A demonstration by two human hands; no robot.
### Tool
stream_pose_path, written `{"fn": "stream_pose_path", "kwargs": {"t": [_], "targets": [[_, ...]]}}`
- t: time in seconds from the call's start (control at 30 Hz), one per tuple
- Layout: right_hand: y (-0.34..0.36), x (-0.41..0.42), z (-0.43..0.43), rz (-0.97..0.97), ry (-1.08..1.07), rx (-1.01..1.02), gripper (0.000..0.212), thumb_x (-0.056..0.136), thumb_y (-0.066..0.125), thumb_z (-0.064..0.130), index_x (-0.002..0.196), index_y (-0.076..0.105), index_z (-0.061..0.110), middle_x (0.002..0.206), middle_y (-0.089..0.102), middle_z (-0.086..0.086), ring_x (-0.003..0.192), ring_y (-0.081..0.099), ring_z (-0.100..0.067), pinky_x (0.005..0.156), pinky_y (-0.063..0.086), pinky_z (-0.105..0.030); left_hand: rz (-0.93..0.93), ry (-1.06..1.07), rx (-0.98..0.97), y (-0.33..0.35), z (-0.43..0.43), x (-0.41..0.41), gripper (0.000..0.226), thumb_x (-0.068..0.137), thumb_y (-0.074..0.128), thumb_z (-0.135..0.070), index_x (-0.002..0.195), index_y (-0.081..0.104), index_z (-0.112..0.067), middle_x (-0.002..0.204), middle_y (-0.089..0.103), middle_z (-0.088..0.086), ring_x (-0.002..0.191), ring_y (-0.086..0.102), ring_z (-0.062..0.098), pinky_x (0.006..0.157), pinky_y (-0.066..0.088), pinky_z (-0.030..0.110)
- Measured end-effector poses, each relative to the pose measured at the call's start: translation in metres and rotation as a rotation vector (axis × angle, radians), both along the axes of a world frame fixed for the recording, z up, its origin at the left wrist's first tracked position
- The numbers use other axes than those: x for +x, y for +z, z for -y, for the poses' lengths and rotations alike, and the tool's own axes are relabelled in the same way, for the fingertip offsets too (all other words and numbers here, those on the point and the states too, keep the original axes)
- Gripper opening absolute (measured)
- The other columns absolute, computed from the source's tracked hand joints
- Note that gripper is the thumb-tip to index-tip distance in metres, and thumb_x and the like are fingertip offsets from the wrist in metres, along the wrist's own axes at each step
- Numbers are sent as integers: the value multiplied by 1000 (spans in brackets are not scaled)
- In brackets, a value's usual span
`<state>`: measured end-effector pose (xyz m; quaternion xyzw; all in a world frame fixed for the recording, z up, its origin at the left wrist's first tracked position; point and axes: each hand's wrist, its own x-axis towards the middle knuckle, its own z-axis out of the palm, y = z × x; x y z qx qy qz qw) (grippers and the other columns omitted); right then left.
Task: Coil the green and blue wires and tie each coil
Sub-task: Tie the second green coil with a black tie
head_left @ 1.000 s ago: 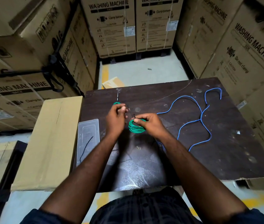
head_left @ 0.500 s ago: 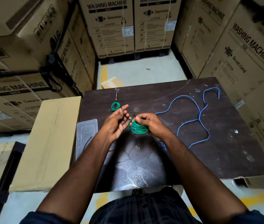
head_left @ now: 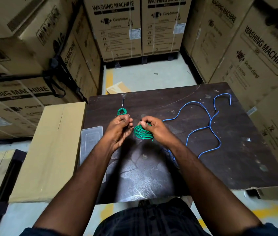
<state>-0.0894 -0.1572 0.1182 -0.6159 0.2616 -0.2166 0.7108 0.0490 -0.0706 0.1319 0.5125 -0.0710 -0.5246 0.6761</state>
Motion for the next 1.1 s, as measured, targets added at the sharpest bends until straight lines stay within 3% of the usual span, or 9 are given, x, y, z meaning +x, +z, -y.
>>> {"fn": "stream_pose_path", "kwargs": {"t": [0.1,0.27,0.53,0.73,0.83,0.9,1.1], "targets": [[1,1,0,-10,-2,-75,8,87,55,16,90,61,21,84,61,8,76,53,-1,73,43,-17,99,-5,-9,8,1,-1,12,96,51,-10,86,54,-15,66,66,-6,56,60,1,56,53,15],[-1,0,0,-68,-7,-28,24,94,51,1,79,61,17,67,67,12,63,57,4,64,46,-14,201,-22,-10,12,2,-4,10,95,53,-11,87,56,-16,68,67,-6,58,60,0,56,51,13],[0,-2,1,-63,-80,-81,23,91,57,0,76,59,17,59,62,14,58,52,5,60,43,-13,452,-105,43,4,-1,-4,17,90,58,1,85,64,-13,65,62,-3,61,57,7,65,48,20],[6,-3,-2,-42,-57,-136,19,87,62,6,74,61,20,60,63,15,59,52,5,61,44,-14,621,-179,6,9,-2,-8,18,88,57,8,84,65,-8,80,60,15,72,55,14,70,49,22],[10,-5,-4,-30,-20,-156,12,84,63,14,74,63,21,61,64,13,60,53,4,61,44,-14,615,-194,-8,11,-3,-11,19,87,56,11,83,64,-6,75,66,4,68,60,5,70,53,17],[11,-6,-4,-38,-4,-161,17,87,64,7,75,63,20,61,63,14,59,53,4,61,43,-13,624,-199,-13,10,-4,-13,18,86,57,12,85,64,-4,67,67,-7,65,60,-1,67,52,14],[12,-9,-5,-34,42,-72,16,88,63,6,75,65,15,62,63,9,59,54,-2,59,45,-18,685,-201,-9,8,-7,-14,12,86,58,11,90,64,0,64,66,-11,65,58,-2,67,51,14]]}}
